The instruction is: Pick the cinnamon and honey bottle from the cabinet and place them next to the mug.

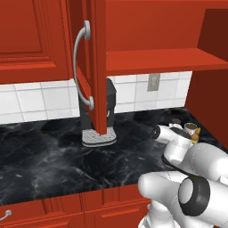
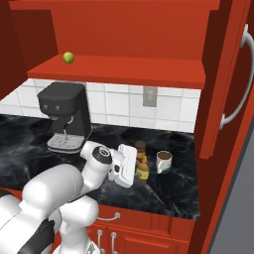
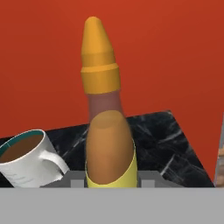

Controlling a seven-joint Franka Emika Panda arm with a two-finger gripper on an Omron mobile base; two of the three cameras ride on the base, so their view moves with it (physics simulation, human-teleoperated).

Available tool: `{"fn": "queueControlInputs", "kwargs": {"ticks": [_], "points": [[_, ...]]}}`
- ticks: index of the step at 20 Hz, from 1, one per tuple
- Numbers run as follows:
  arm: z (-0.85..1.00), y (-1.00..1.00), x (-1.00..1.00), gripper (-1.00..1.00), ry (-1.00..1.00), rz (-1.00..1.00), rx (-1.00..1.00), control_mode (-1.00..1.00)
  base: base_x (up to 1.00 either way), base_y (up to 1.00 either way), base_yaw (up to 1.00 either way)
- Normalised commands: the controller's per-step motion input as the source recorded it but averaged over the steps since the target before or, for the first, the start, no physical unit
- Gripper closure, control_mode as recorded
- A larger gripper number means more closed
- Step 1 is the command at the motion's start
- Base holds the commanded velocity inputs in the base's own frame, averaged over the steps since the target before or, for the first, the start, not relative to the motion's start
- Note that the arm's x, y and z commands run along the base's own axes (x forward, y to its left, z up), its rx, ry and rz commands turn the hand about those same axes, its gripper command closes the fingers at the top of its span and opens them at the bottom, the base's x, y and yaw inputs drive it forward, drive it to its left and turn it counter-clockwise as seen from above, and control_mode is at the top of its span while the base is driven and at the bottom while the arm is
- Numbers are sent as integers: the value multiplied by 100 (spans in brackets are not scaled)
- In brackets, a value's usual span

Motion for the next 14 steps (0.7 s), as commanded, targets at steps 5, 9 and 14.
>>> {"fn": "queueControlInputs", "kwargs": {"ticks": [5, 9, 14], "points": [[-42, 25, 0, 100, -9, 0, -7, -100, 0, 0, 0], [-32, 32, 0, 100, -11, -1, -5, -100, 0, 0, 0], [-42, 39, 0, 100, -4, -1, -2, -100, 0, 0, 0]]}}
